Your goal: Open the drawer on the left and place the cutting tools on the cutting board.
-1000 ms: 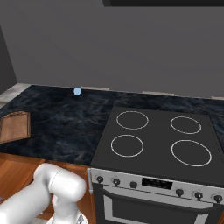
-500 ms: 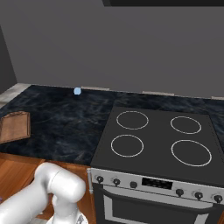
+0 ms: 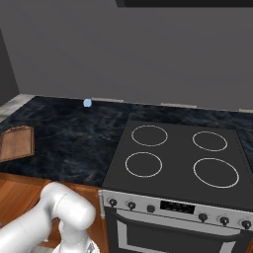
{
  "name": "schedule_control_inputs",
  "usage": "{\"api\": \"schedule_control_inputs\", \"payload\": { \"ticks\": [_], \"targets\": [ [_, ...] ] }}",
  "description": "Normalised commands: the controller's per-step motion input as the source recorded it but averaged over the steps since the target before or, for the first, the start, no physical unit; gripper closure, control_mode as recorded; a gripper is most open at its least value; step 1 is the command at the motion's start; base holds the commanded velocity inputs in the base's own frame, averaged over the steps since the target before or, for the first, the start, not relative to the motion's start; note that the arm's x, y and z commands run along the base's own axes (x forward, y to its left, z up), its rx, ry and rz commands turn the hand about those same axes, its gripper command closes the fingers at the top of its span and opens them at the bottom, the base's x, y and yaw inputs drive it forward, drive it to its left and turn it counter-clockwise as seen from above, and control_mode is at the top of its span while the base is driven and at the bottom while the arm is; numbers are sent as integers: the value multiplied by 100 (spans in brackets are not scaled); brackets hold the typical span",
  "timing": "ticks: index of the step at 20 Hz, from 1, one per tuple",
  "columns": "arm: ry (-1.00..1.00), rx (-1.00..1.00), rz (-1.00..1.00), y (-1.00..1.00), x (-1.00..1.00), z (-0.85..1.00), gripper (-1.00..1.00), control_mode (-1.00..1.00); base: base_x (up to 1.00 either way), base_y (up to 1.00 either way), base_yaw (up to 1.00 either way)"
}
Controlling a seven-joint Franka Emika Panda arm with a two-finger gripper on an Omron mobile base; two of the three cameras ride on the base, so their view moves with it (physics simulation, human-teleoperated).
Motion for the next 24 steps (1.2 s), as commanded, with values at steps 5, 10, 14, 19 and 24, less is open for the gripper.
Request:
{"api": "schedule_control_inputs", "payload": {
  "ticks": [5,10,14,19,24],
  "targets": [
    [0,-3,0,26,13,-22,-100,-100,0,0,0],
    [0,-3,0,28,14,-26,-100,-100,0,0,0],
    [0,-2,0,27,16,-25,-100,-100,0,0,0],
    [0,-2,0,22,7,-29,-100,-100,0,0,0],
    [0,-4,0,6,-16,-26,-100,-100,0,0,0]
  ]
}}
